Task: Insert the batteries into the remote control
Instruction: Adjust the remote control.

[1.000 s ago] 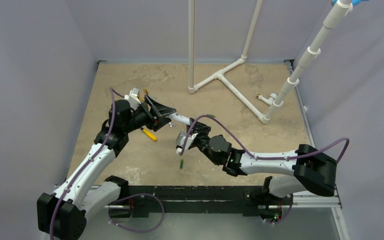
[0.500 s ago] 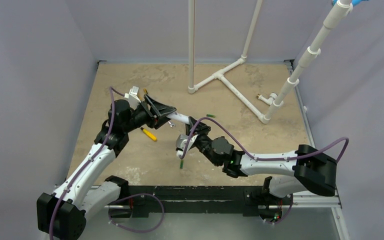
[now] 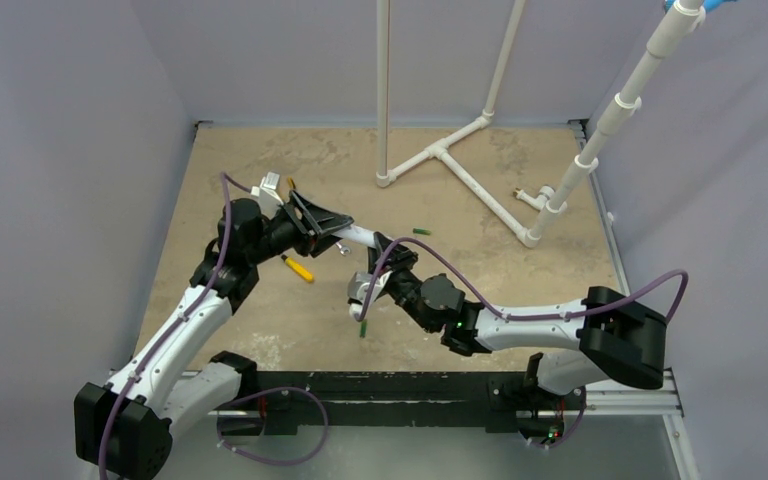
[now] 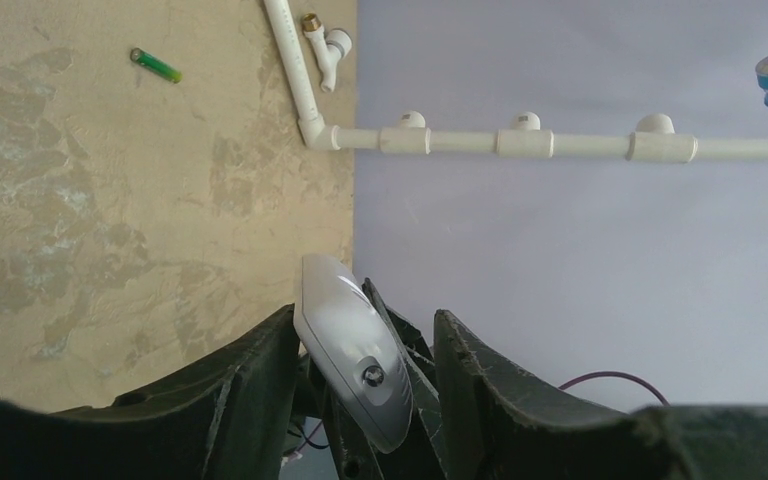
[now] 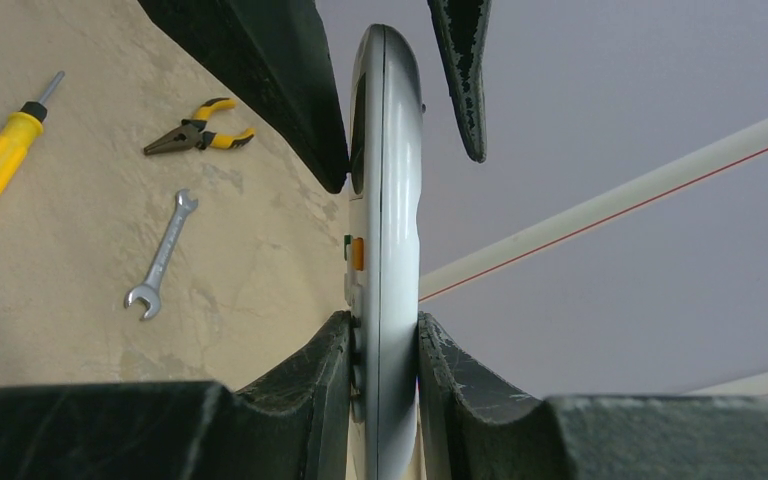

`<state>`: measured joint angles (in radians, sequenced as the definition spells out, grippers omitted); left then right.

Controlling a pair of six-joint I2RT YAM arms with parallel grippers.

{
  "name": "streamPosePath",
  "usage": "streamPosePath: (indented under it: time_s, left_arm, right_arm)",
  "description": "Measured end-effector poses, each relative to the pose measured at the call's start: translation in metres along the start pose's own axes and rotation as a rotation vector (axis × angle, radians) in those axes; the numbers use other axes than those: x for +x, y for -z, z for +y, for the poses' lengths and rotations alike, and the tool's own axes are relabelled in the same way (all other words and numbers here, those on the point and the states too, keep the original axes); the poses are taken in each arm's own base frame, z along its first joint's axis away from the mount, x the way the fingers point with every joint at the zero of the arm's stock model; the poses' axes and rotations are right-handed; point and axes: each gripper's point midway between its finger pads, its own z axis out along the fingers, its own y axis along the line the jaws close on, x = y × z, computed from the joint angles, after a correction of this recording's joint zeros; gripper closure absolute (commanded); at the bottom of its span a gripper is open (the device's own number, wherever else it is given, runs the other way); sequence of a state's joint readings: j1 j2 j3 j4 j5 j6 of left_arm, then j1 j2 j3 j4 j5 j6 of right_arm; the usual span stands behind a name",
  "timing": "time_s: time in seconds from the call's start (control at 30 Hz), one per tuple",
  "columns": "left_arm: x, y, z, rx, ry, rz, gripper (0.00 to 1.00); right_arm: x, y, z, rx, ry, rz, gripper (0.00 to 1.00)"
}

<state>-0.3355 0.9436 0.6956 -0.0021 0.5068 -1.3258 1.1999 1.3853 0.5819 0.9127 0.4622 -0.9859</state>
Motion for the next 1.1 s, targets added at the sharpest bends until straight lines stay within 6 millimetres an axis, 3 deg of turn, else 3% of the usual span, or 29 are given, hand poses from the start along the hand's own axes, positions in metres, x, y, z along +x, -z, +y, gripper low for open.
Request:
streamPosePath:
  time_s: [0.37,0.47,0.67,0.73,0.8,0.93,1.0,1.1]
  left_arm:
    - [0.002,-0.001,0.001,-0.001,0.003,0.013,0.59]
    - [0.002,-0.001,0.0,0.002,0.003,0.012,0.73]
    - [0.002,-0.001,0.002,-0.006,0.028,0.013,1.0]
    - [0.002,-0.001,0.003,-0.01,0.03,0.011,1.0]
    - [0.002,-0.002,0.004,-0.01,0.03,0.012,1.0]
    - [0.002,-0.002,-0.001,0.015,0.014,0.013,1.0]
    - [0.002,-0.002,-0.003,0.029,-0.005,0.016,1.0]
    - [0.004,-0.001,-0.002,0.032,-0.053,0.023,1.0]
  right_arm:
    - [-0.009,-0.002,-0.002,0.005,0.019,-0.017,1.0]
    - [-0.012,-0.003,-0.004,0.012,0.021,-0.015,1.0]
    - [-0.011,-0.002,-0.004,0.014,0.061,-0.005,0.89]
    - [-0.011,-0.002,-0.004,0.014,0.063,-0.006,0.75]
    - [-0.011,-0.001,-0.004,0.016,0.063,-0.002,0.49]
    - [-0.016,0.0,0.0,0.005,0.03,-0.016,0.14]
    - [-0.019,0.003,0.006,-0.043,0.006,-0.019,0.07]
    - [-0.031,0.01,0.009,-0.138,-0.059,-0.041,0.04]
